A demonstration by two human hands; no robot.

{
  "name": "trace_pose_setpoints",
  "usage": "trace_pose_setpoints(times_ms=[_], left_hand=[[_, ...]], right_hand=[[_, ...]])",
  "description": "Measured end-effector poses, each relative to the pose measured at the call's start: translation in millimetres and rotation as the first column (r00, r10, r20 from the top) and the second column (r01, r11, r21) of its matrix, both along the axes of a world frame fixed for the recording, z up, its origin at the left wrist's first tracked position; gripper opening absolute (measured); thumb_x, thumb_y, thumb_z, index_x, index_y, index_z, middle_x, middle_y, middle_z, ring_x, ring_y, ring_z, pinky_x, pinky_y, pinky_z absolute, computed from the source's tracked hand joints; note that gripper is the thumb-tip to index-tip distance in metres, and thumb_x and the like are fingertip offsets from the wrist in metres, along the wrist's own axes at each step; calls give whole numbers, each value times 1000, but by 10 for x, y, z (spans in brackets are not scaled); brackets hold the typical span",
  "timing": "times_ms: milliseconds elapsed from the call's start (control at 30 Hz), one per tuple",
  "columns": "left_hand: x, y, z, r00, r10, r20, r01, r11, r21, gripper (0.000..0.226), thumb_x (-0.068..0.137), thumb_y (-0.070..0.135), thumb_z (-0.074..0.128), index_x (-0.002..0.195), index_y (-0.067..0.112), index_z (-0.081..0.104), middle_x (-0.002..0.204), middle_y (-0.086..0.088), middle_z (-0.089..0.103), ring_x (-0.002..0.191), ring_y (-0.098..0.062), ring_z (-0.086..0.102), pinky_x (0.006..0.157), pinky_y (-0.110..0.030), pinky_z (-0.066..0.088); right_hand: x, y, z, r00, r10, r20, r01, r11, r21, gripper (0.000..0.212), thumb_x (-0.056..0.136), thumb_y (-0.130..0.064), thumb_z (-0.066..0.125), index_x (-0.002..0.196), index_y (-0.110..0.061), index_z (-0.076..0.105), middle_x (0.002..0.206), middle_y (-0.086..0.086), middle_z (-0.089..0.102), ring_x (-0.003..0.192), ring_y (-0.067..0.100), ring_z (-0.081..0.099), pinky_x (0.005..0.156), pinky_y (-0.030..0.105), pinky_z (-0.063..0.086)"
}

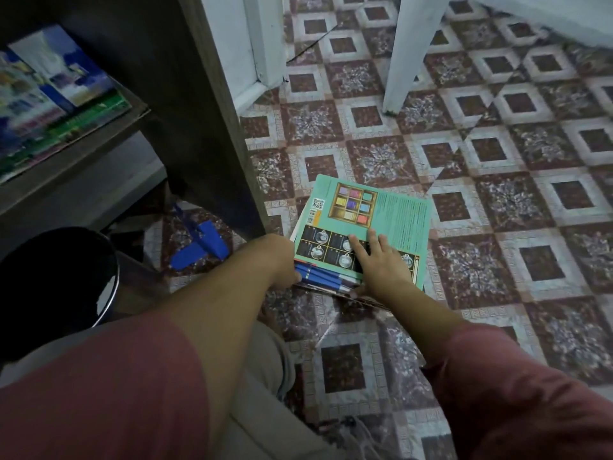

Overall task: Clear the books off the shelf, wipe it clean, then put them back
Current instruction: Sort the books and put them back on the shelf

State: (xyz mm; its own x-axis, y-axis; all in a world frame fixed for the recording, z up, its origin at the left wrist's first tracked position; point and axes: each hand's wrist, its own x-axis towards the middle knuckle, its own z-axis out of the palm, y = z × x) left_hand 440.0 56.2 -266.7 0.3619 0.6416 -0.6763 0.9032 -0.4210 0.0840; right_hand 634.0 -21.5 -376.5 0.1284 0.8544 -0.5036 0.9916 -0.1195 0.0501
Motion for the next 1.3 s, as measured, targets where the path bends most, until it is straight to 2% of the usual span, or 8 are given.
trace_pose_setpoints(times_ms=[467,633,733,900,1033,1100,1200,1300], left_hand=[[-168,-68,73,997,54,-48,-53,998,31,49,88,43,64,130,19,54,122,-4,58,107,-23,57,89,-37,52],[-231,-90,100,999,36,-29,-35,998,57,49,89,42,62,131,21,52,124,-3,56,109,-23,56,88,-36,51],[-252,-99,122,999,28,30,-31,995,90,51,89,40,62,135,22,46,127,-3,52,113,-23,53,87,-36,49],[-102,-143,362,966,-135,220,60,947,315,73,84,33,70,144,25,30,139,-5,40,127,-26,38,102,-43,37],[-19,-226,792,937,-291,194,139,819,557,78,78,23,75,144,23,32,143,-8,35,135,-28,28,114,-45,22],[-92,-289,1065,952,-277,133,146,789,597,58,80,18,72,133,21,48,131,-7,48,125,-28,42,104,-40,33],[-477,-371,1513,979,-151,139,52,838,544,34,85,19,69,117,23,59,110,-4,59,103,-27,58,72,-36,40],[-1124,-509,1977,977,-60,207,-59,848,527,19,86,26,66,101,28,55,95,3,56,95,-21,57,73,-34,44]], right_hand=[[-94,136,160,995,95,29,-92,992,-90,104,90,-33,66,152,-14,-14,152,39,0,140,55,17,108,50,36],[-275,111,100,997,-50,65,48,998,41,71,94,-19,56,148,-10,11,151,36,18,132,54,32,103,54,41],[-323,52,160,992,-74,104,63,993,102,65,95,-17,52,148,-12,16,147,26,32,128,44,41,100,49,43],[-326,113,929,979,-155,132,121,964,235,43,91,-13,54,131,-27,48,107,3,66,98,28,64,73,32,41],[-540,53,1896,990,-126,56,112,973,202,45,92,-15,52,131,-36,52,109,2,65,99,25,64,69,31,39],[-765,-31,2348,999,-35,34,27,977,211,45,92,-21,55,133,-40,50,111,0,63,101,23,62,68,30,38],[-1204,-125,2881,991,131,18,-131,960,249,50,90,-28,62,134,-42,44,110,-2,63,100,22,61,66,32,37],[-1695,-161,3291,953,300,34,-289,874,390,46,91,-24,57,132,-40,43,108,-3,62,100,23,62,66,31,35]])
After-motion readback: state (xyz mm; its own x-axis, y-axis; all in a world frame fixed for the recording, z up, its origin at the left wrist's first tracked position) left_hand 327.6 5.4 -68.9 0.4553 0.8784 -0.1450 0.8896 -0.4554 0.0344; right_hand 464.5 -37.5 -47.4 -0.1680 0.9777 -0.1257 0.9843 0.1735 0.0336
